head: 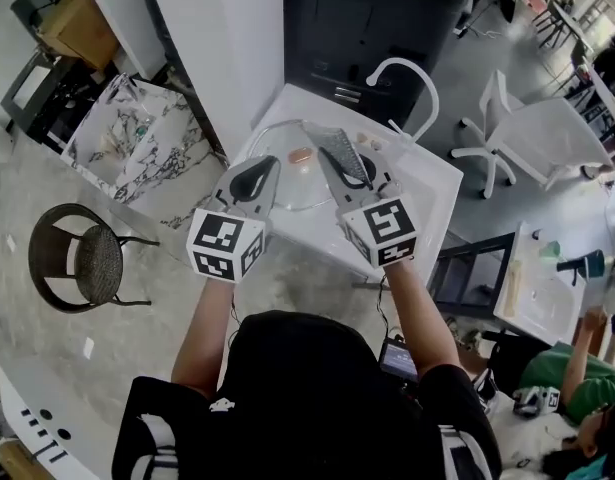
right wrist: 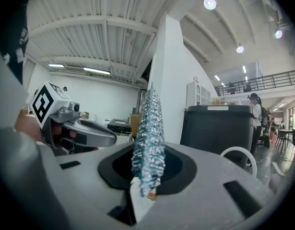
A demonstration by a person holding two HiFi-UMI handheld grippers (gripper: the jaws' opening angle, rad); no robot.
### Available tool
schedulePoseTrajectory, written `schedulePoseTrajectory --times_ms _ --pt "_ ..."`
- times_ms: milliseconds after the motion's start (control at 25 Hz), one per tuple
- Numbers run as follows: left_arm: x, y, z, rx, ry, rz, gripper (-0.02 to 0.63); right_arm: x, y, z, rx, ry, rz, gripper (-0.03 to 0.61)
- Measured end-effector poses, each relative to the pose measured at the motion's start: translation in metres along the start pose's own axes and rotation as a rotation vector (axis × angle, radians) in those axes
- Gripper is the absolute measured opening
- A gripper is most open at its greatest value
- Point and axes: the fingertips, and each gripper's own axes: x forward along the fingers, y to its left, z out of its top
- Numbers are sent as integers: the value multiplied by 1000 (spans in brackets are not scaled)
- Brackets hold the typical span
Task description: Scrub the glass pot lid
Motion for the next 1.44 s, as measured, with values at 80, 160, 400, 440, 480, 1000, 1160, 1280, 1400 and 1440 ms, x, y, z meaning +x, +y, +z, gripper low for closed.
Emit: schedulePoseTrajectory --times_ms 80,160,400,440,480,1000,1160,1280,1400,1440 --pt "-7 -8 6 15 -17 10 14 -11 1 6 -1 -22 -1 66" --pt "-14 -15 11 21 -36 22 14 -21 2 7 -1 -30 -3 66" --pt "-30 -38 24 32 -79 39 14 -48 3 11 -10 -53 -15 66" --pt "-32 -41 25 33 -83 40 14 -51 4 12 -13 -54 -15 65" --pt "-33 -44 27 33 -87 40 14 -53 5 13 -16 -56 -13 64" --pt "-37 -51 30 30 -100 44 14 -62 11 19 -31 -78 -5 64" --pt "-36 -52 33 33 -106 48 14 -64 10 19 -30 -81 -4 65" --pt "-35 -55 34 36 -106 47 14 -63 10 18 -29 -87 -1 64" --pt "-34 -58 33 37 -104 43 14 -63 10 16 -29 -73 5 65" --pt "-33 -59 33 37 -104 42 14 -63 11 15 -28 -65 7 64"
